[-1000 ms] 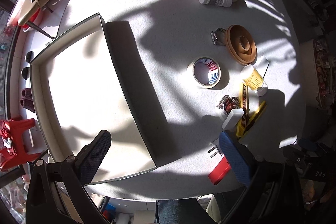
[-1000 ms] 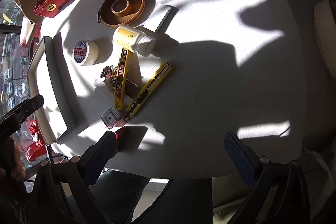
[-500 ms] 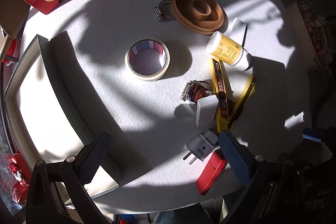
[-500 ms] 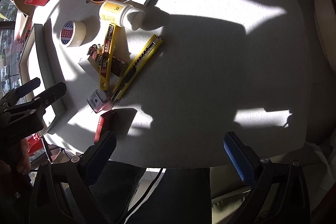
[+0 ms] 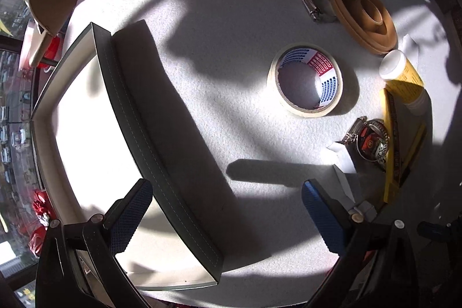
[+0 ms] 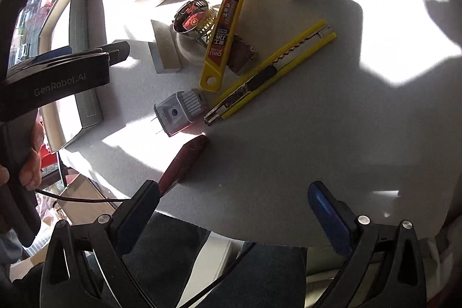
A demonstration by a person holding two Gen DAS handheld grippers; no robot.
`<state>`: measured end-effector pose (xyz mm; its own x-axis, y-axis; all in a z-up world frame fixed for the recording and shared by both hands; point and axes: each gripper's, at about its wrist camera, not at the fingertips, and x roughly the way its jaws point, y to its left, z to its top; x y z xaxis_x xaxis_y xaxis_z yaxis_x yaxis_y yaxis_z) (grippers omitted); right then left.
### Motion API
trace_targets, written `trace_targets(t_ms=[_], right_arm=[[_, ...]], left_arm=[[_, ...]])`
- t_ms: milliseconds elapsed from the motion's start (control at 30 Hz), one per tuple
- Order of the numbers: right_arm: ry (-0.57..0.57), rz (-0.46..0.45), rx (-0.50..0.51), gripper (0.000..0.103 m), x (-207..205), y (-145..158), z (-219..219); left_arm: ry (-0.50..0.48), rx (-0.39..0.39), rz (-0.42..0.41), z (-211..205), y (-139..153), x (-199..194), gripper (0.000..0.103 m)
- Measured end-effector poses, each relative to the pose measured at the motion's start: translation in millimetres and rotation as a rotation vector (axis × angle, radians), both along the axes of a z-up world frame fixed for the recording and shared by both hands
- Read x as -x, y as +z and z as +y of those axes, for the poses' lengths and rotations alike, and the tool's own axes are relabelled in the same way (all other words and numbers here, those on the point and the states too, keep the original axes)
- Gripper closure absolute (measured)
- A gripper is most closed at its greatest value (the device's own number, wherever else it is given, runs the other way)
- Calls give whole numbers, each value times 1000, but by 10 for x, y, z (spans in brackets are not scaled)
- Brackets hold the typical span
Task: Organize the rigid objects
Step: 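Move the right tool toward the red case while the left tool approaches the white block, then close the right tool on the red case while the left tool grasps the white block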
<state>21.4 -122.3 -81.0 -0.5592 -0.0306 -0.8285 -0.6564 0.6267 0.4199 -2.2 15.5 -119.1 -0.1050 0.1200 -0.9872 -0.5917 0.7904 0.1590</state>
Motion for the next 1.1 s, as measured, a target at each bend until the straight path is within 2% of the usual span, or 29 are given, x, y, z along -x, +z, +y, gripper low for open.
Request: trace_targets(t_ms=[100, 200, 333, 400, 433, 467, 533, 600, 667, 733, 767, 833, 1000, 1100], right_arm=[[57, -3, -13, 0, 252, -119, 172], [196, -120, -6, 0, 421, -132, 193], [353, -415, 29, 0, 248, -39, -28], [370, -548, 106, 0, 31, -61, -198], [341, -575, 133, 0, -100, -73, -283], [280, -561, 137, 0, -227, -65, -357], [96, -470, 123, 0, -493, -27, -519], [-32, -407, 119, 0, -639, -4, -607], [-87, -359, 90, 0, -640, 35, -633], [-78, -290, 29, 0, -559, 70, -525], [-48, -265, -8, 0, -475, 93, -415], [77, -260, -99, 0, -175, 150, -169], [546, -349, -287, 0, 832, 239, 223], [702, -385, -328, 0, 1192, 226, 318]], left_arm=[[6, 0, -26, 3, 95, 5, 0], [-8, 1, -36, 26, 167, -63, 0], [-30, 7, -44, -36, 233, -76, 0], [-37, 5, -48, -83, 252, -62, 0], [-38, 7, -54, -115, 278, 1, 0], [-36, 14, -59, -144, 290, -29, 0], [-29, 38, -78, -209, 326, 11, 0], [-47, 44, -83, -314, 321, -52, 0], [-78, 35, -55, -392, 249, -119, 0], [-108, -7, -12, -517, 161, -158, 0], [-121, -29, 12, -552, 120, -151, 0], [-116, -27, -3, -546, 119, -79, 0], [-109, -62, 90, -492, -9, 95, 0], [-73, -31, 46, -491, 62, 168, 0]])
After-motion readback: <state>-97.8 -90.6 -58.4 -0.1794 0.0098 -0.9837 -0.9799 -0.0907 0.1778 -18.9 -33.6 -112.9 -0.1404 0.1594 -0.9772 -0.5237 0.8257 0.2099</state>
